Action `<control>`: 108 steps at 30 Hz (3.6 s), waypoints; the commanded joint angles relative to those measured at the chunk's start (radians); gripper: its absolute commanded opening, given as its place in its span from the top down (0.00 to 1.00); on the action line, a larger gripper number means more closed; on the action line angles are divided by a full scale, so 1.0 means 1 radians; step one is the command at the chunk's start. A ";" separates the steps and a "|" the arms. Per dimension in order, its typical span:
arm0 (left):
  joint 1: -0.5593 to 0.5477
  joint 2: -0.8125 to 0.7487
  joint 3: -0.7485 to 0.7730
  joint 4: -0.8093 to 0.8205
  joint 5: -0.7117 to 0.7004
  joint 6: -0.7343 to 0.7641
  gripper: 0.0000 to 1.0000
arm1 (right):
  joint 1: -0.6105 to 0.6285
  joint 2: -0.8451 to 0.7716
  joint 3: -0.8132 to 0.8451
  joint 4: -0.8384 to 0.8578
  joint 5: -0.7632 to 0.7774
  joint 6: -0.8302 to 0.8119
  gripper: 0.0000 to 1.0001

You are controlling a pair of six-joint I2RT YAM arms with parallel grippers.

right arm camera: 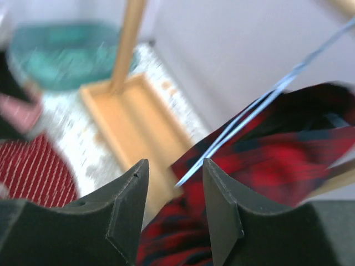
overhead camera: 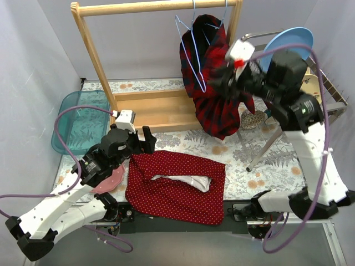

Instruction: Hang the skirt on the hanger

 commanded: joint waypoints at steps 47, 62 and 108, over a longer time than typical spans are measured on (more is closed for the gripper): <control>0.036 -0.074 -0.229 0.193 -0.122 0.076 0.02 | -0.104 0.558 0.537 0.223 -0.114 0.562 0.99; 0.036 -0.341 -0.149 0.178 0.078 0.021 0.02 | -0.069 0.046 -0.291 0.190 -0.456 0.267 0.99; 0.036 -0.399 -0.354 0.037 0.501 -0.516 0.09 | 0.184 0.075 -1.479 1.624 -0.610 1.069 0.99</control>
